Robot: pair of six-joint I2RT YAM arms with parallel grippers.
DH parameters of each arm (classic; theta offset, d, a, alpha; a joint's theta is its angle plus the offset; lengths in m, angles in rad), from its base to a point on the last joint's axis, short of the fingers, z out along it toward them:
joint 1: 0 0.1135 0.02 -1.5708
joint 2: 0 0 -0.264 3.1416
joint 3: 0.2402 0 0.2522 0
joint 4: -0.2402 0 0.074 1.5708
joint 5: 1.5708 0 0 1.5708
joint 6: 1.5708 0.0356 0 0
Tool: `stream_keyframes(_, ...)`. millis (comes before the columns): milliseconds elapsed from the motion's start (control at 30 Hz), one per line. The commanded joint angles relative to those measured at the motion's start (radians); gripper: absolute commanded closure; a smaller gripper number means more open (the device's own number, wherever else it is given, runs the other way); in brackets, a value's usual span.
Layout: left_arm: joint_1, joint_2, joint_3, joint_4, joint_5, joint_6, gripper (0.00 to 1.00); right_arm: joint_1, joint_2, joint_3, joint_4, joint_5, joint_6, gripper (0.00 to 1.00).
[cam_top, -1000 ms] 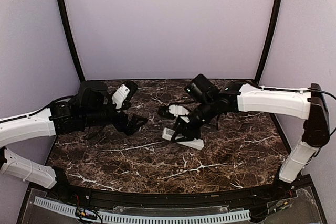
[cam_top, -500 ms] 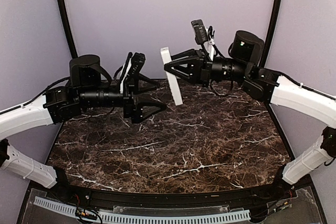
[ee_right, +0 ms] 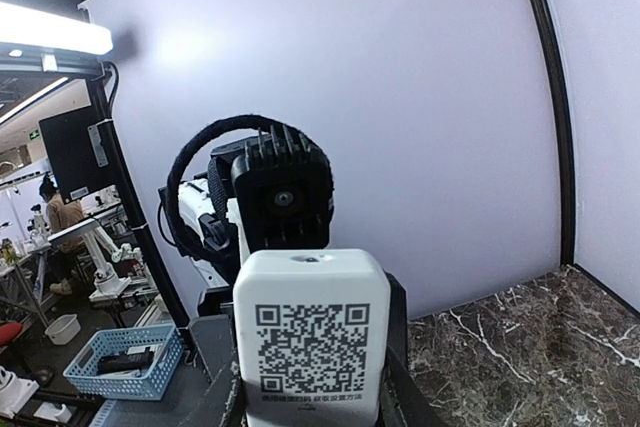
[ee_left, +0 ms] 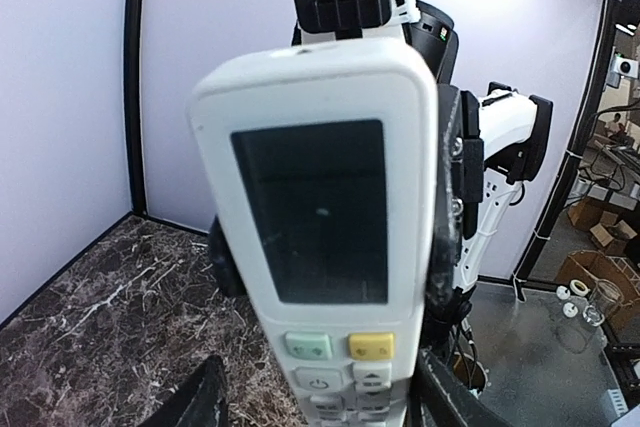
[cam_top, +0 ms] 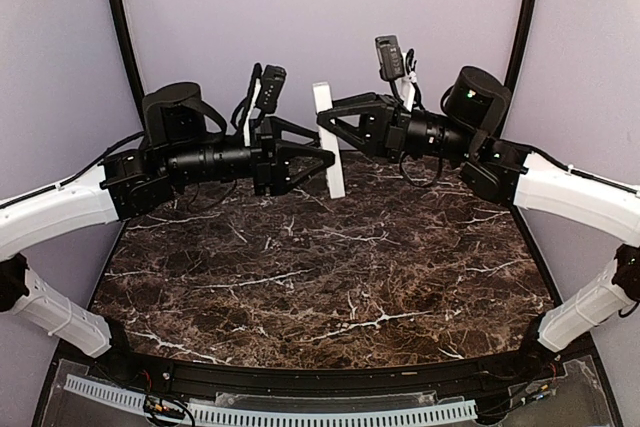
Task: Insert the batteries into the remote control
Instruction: Pass from the right arm to the left
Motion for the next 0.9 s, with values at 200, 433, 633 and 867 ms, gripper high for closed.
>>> stream_keyframes(200, 0.000, 0.029, 0.028, 0.021, 0.046, -0.055, 0.56, 0.003, -0.030, -0.016, 0.040, 0.020, 0.012, 0.97)
stream_keyframes(433, -0.001, 0.024, 0.024, 0.007, 0.049, -0.078, 0.96, 0.004, -0.020, -0.023, 0.001, 0.034, 0.000, 0.96)
stream_keyframes(633, 0.000, -0.009, -0.009, -0.027, -0.108, -0.116, 1.00, -0.004, -0.041, -0.016, -0.090, 0.121, -0.022, 0.51)
stream_keyframes(867, 0.084, 0.076, 0.031, -0.472, -0.512, -0.374, 1.00, -0.060, -0.015, 0.149, -0.697, 0.668, -0.102, 0.01)
